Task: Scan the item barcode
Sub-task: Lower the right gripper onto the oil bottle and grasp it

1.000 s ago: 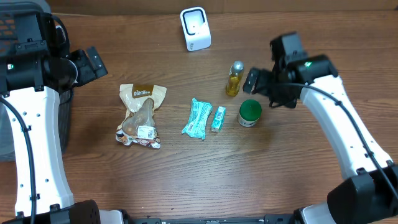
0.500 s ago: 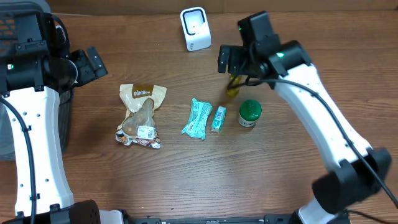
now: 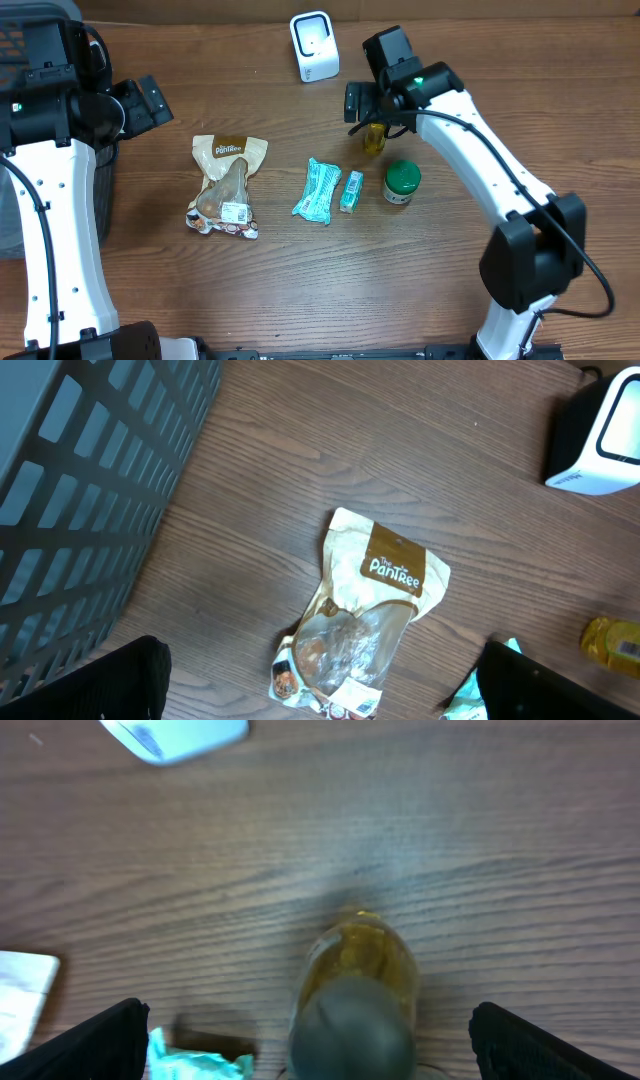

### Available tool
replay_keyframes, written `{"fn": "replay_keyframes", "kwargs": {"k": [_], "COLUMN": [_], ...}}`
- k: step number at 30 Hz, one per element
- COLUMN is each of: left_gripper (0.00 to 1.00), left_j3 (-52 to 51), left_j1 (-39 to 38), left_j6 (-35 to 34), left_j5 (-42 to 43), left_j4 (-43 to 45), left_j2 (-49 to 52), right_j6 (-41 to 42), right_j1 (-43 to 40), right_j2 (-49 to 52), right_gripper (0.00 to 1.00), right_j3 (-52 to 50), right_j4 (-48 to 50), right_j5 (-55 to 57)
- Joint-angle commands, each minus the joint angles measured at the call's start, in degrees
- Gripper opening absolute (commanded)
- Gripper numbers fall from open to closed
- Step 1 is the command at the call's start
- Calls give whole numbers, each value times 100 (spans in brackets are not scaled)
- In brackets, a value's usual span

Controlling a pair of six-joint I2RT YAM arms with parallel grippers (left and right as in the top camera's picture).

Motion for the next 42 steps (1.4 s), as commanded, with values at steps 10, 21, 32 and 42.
{"fn": "replay_keyframes", "kwargs": {"k": [10,21,32,42], "left_gripper": [100,99,100,99], "left_j3": [35,35,35,35], "left_j1": [9,9,9,9], "left_j6": [66,66,66,66], "left_j5": [0,0,2,0], "left_j4": [0,0,0,0], "left_j2": [15,15,15,15], "right_j6": [11,267,636,743], "right_j1": [-420,-632,-391,-334], "right_j2": [118,398,822,846], "right_gripper": [100,100,100,100], "right_j3": [706,1224,1193,1093], "right_j4": [-372,-1333,-1152,-1119], "right_j5": [-841,-925,-389,-297]}}
